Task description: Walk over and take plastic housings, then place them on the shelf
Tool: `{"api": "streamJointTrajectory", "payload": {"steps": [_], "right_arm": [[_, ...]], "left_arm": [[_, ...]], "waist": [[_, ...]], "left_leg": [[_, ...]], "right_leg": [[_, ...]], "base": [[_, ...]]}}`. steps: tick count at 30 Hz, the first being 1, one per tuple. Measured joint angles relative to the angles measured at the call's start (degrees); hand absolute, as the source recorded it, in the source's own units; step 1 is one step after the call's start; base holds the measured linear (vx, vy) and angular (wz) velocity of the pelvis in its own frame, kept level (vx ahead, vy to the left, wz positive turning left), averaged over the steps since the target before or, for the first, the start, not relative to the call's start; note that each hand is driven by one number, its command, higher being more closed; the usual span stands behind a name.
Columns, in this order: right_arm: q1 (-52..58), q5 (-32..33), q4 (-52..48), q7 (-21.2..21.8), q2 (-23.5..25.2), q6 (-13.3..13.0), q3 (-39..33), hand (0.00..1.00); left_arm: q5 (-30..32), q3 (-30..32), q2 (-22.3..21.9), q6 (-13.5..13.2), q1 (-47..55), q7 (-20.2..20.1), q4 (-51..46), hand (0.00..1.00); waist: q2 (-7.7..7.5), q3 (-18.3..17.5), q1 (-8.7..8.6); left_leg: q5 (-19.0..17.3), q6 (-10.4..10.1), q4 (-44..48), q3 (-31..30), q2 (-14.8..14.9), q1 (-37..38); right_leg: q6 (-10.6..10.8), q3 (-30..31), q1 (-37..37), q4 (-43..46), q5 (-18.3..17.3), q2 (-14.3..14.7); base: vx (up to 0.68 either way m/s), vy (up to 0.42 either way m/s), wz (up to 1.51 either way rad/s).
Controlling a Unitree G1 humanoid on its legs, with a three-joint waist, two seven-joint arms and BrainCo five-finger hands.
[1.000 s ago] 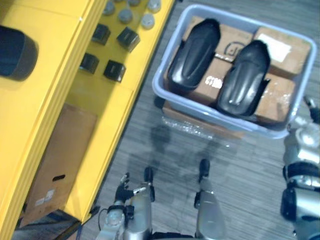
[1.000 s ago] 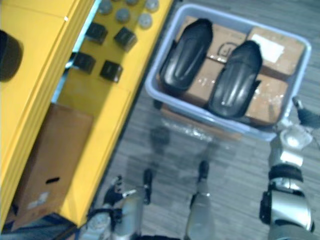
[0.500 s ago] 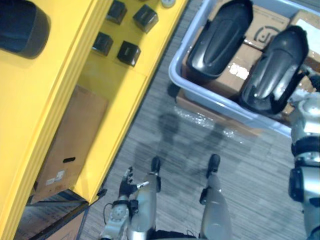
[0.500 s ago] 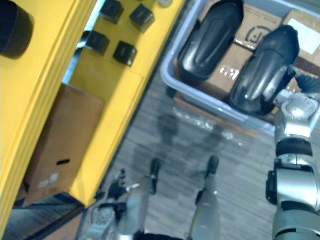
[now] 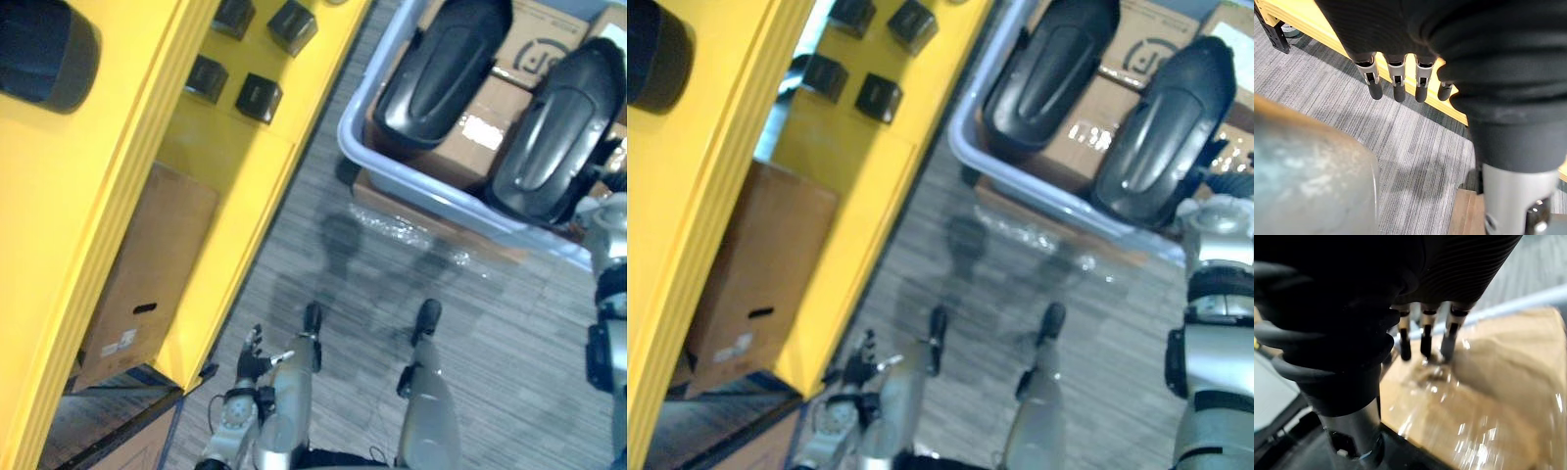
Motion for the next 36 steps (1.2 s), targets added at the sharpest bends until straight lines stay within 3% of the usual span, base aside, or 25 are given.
{"api": "streamJointTrajectory", "payload": {"steps": [5, 7, 10, 16, 19, 24, 30, 36], "right_arm": [[-0.88, -3.53, 0.97, 0.84, -1.28, 1.40, 2.17, 1.00], [-1.14, -7.82, 0.51, 1.11, -1.65, 3.54, 4.33, 1.00], [-0.84, -8.81, 0.51, 2.07, -1.40, 5.01, 4.87, 1.00], [-0.61, -10.61, 0.03, 2.21, -1.37, 4.84, 5.54, 1.00], [-0.69, -10.61, -1.85, -0.99, -1.34, 3.65, 5.40, 1.00], [-0.65, -10.81, -3.66, -8.69, -0.90, -0.70, 2.89, 1.00], [-0.46, -13.06, -4.45, -15.57, 0.61, -3.54, 1.38, 1.00], [-0.54, -14.36, -8.81, -19.47, 2.14, -5.98, 1.45, 1.00]], "left_arm": [[0.00, -0.25, 0.02, -0.08, 0.00, 0.25, 0.13, 0.00], [0.14, -1.16, 0.19, -0.71, 0.22, 3.03, -1.03, 0.00], [0.23, -2.17, 0.34, -0.72, 1.26, 5.17, -4.22, 0.00], [-0.07, -2.09, 0.28, -0.61, 5.14, 6.52, -16.70, 0.00], [-0.56, -1.44, 0.67, 0.64, 5.35, 6.31, -27.11, 0.00], [-3.61, 0.11, 0.98, 5.53, 9.56, 1.10, -48.81, 0.00], [-4.68, 1.12, 5.17, 6.90, 10.13, -5.50, -55.90, 0.00], [-6.66, 4.03, 6.44, 6.90, 10.03, -7.42, -59.56, 0.00]], "waist": [[0.11, -0.07, -0.19], [0.11, -0.07, -0.18], [0.11, -0.07, -0.16], [0.17, -0.06, 0.07], [0.25, -0.09, 0.03], [0.91, -0.32, -0.35], [1.30, -0.59, -0.64], [1.28, -0.60, -1.08]], "left_leg": [[0.85, -0.25, -1.34, -0.42, 0.03, 0.16], [0.89, -0.25, -1.36, -0.59, 0.05, 0.17], [0.97, -0.21, -1.32, -0.89, 0.02, 0.17], [1.70, -0.30, -2.60, -1.61, -0.21, 2.18], [3.24, -0.62, -4.76, -1.99, -0.31, 2.99], [5.46, -0.92, -8.66, -2.38, -0.36, 5.21], [6.81, -1.05, -11.18, -3.56, -0.61, 7.20], [6.92, -1.06, -11.38, -3.52, -0.60, 8.31]], "right_leg": [[-0.14, -0.94, -0.07, 0.06, -0.10, 0.06], [-0.15, -1.06, 0.01, 0.05, -0.10, 0.09], [-0.14, -1.47, 0.25, 0.06, -0.10, 0.07], [-0.49, -2.50, 2.21, -0.03, -0.37, -0.08], [-0.66, -3.57, 2.64, -0.15, -0.50, -0.20], [-0.77, -4.34, 3.58, -0.25, -0.58, -0.37], [-0.75, -5.52, 5.43, -0.97, -0.57, -0.54], [-0.72, -5.56, 6.56, -0.99, -0.53, -0.54]], "base": [[-0.01, 0.000, 0.06], [0.00, 0.000, 0.00], [-0.02, 0.022, 0.05], [-0.02, 0.011, 0.08], [-0.02, -0.022, 0.13], [0.00, -0.016, 0.07], [0.01, -0.002, 0.10], [0.00, 0.003, 0.01]]}}
